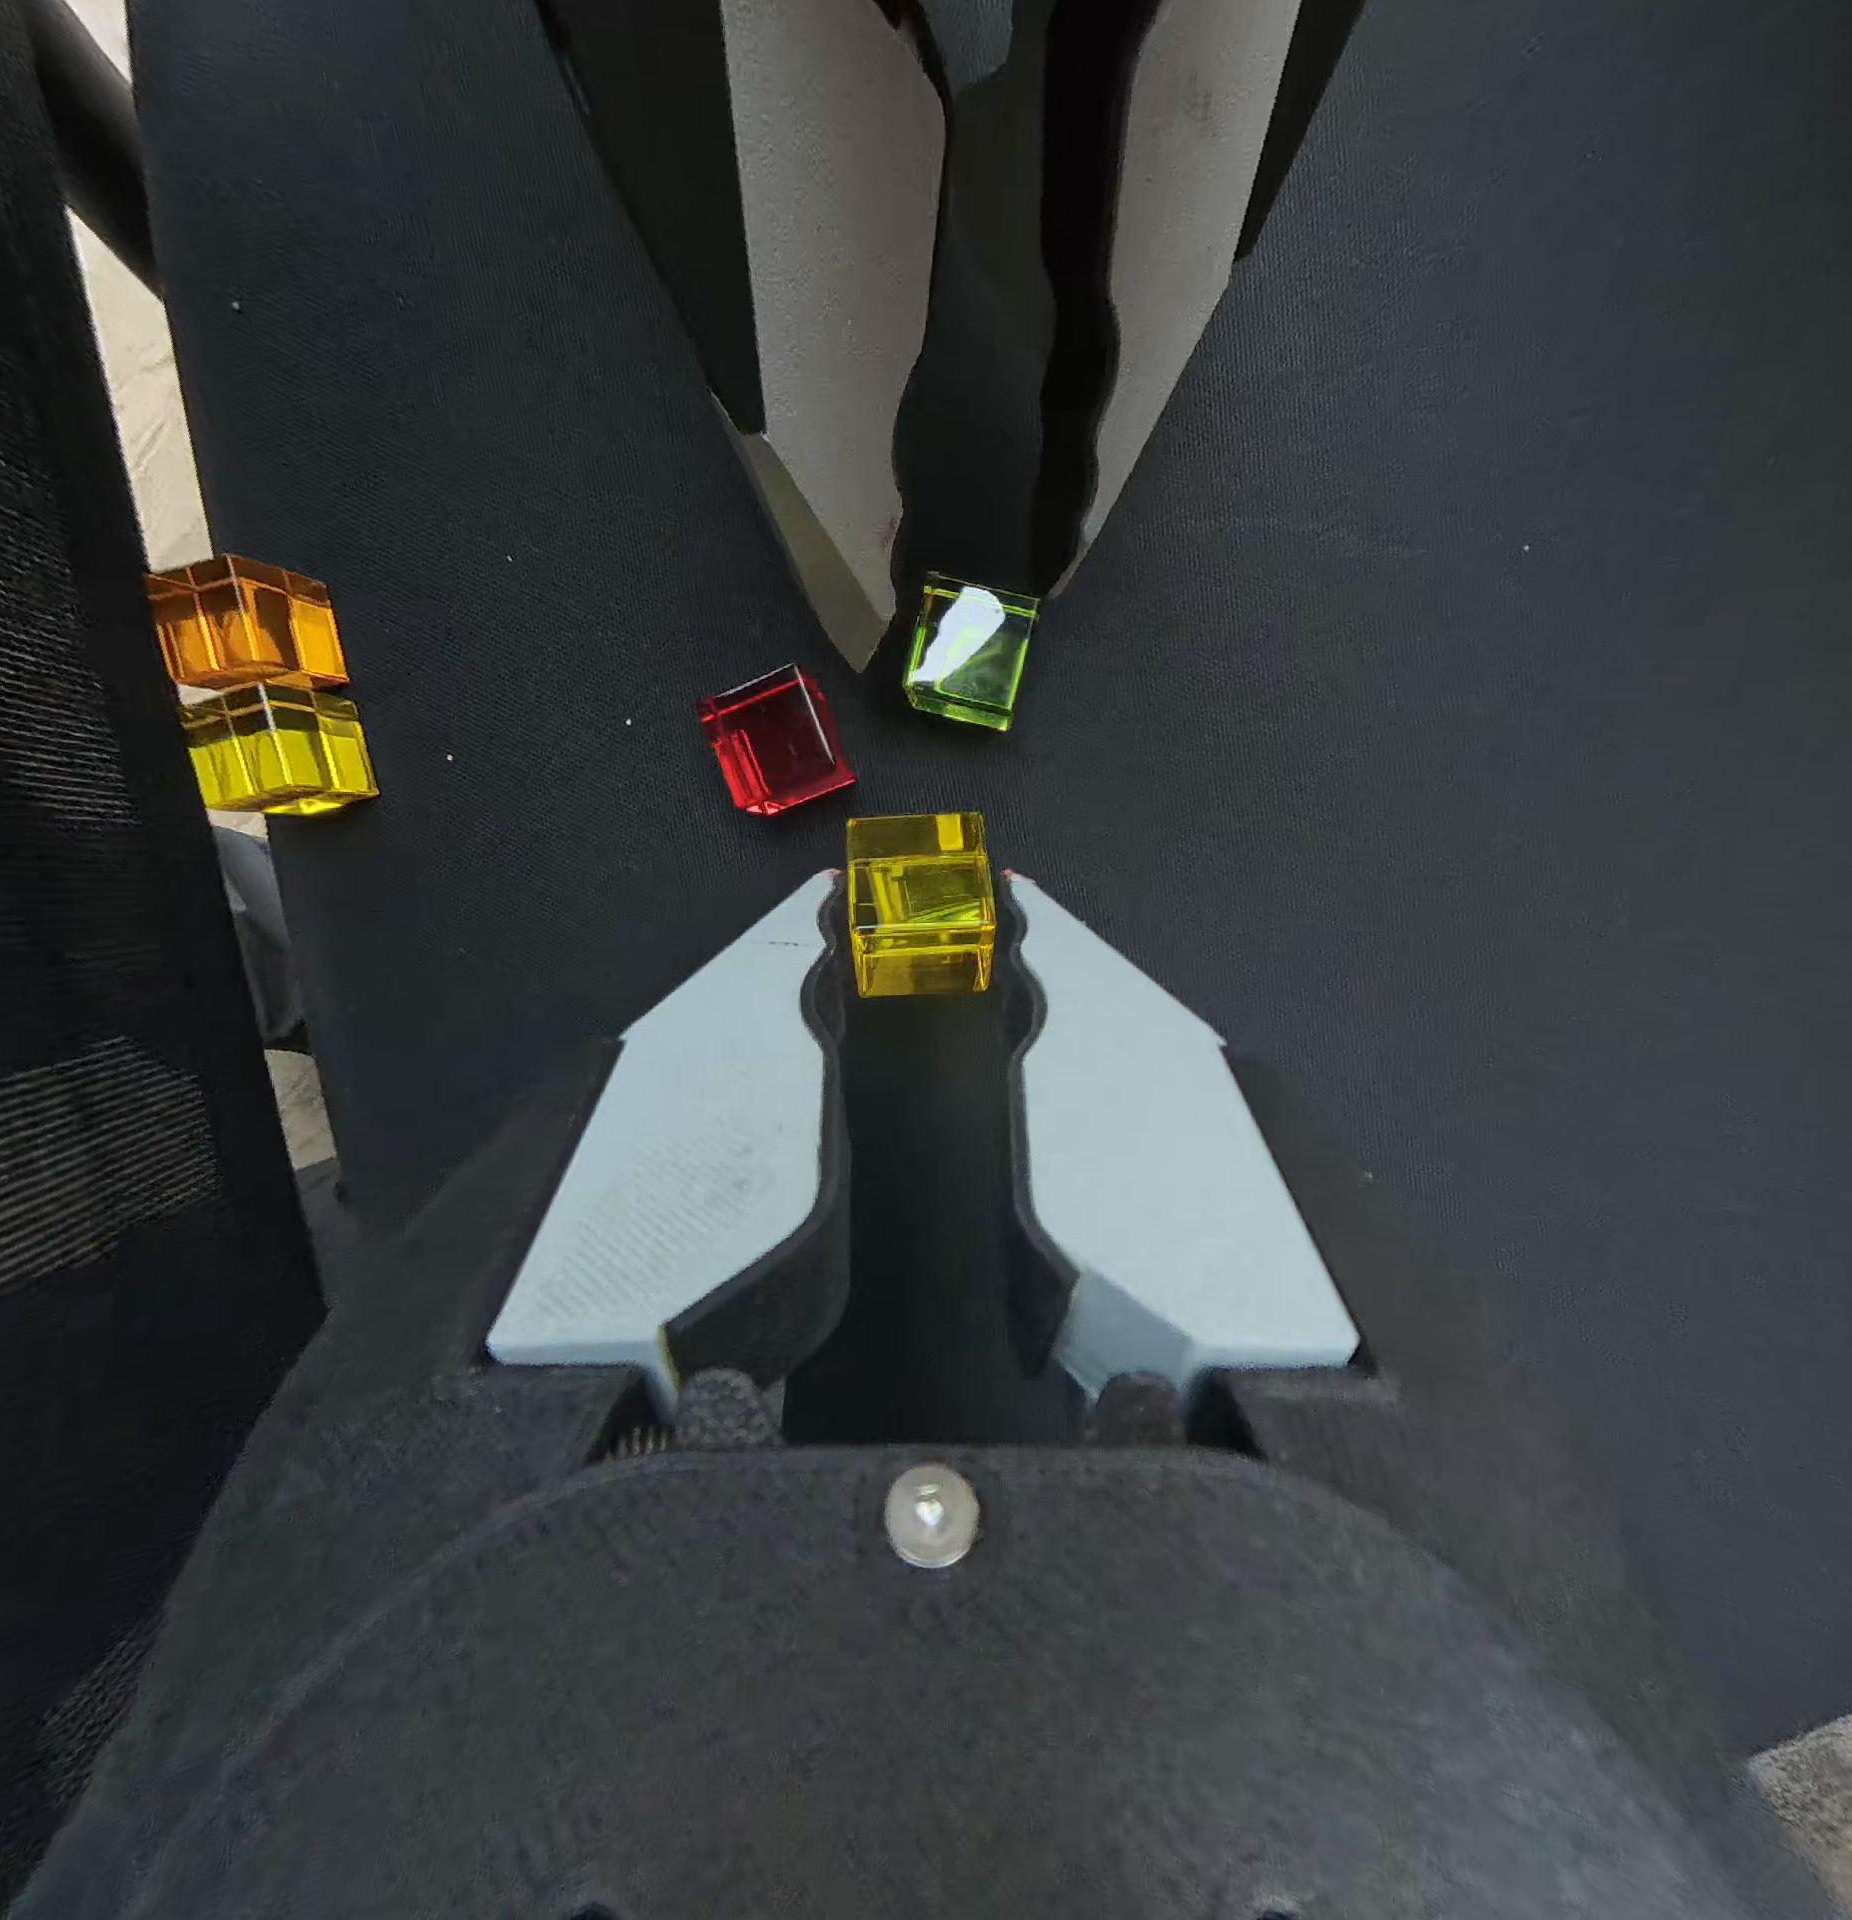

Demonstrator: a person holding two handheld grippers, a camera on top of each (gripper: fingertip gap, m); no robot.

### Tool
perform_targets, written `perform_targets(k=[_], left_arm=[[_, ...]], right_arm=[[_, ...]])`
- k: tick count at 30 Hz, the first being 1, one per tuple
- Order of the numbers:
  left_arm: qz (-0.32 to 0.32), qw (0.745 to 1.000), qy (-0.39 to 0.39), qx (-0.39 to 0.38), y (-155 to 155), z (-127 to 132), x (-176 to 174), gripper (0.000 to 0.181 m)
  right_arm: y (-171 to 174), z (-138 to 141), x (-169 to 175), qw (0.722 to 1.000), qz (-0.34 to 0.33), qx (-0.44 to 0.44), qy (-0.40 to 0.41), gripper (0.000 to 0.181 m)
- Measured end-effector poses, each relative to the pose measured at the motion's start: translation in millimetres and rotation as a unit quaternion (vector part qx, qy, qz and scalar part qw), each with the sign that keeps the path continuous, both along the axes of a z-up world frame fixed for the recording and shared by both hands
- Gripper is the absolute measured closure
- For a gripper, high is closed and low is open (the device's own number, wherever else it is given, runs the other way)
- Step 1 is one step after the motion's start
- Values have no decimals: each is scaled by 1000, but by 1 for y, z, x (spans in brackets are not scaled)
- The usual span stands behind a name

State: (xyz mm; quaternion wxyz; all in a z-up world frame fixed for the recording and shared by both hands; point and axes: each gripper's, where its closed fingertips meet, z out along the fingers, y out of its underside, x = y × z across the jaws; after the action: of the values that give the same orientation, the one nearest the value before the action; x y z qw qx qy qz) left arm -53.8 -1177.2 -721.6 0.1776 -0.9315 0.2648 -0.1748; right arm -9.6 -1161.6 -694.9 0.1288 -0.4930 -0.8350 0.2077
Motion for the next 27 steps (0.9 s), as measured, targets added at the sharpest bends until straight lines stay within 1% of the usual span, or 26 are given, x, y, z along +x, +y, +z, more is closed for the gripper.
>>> perform_targets(k=[3,5,10,15,18,20,23,24,26,27], left_arm=[[-1,1000,11,1,-4,-4,-4,144],[-1,1000,19,-1,-5,-6,-8,140],[11,1000,17,1,0,-5,-15,138],[12,1000,15,4,2,-5,-15,136],[6,1000,15,5,1,-5,-13,133],[2,1000,15,8,1,-5,-12,131],[-4,999,24,23,3,-3,-12,130],[-7,999,23,31,5,-2,-11,130],[-23,998,29,45,7,-1,-9,132],[-37,997,32,53,7,-1,-7,137]], right_arm=[[-2,-2,-4,1000,21,6,17,156],[1,-10,-2,999,31,25,1,156],[3,-22,0,997,54,59,-17,156],[2,-24,-2,995,68,66,-23,154],[3,-25,-1,995,69,70,-25,152],[3,-25,0,995,63,68,-27,145],[3,-22,2,996,52,63,-25,142],[2,-21,4,997,47,59,-29,138],[0,-18,9,998,35,48,-35,135],[0,-15,12,998,28,45,-35,136]])
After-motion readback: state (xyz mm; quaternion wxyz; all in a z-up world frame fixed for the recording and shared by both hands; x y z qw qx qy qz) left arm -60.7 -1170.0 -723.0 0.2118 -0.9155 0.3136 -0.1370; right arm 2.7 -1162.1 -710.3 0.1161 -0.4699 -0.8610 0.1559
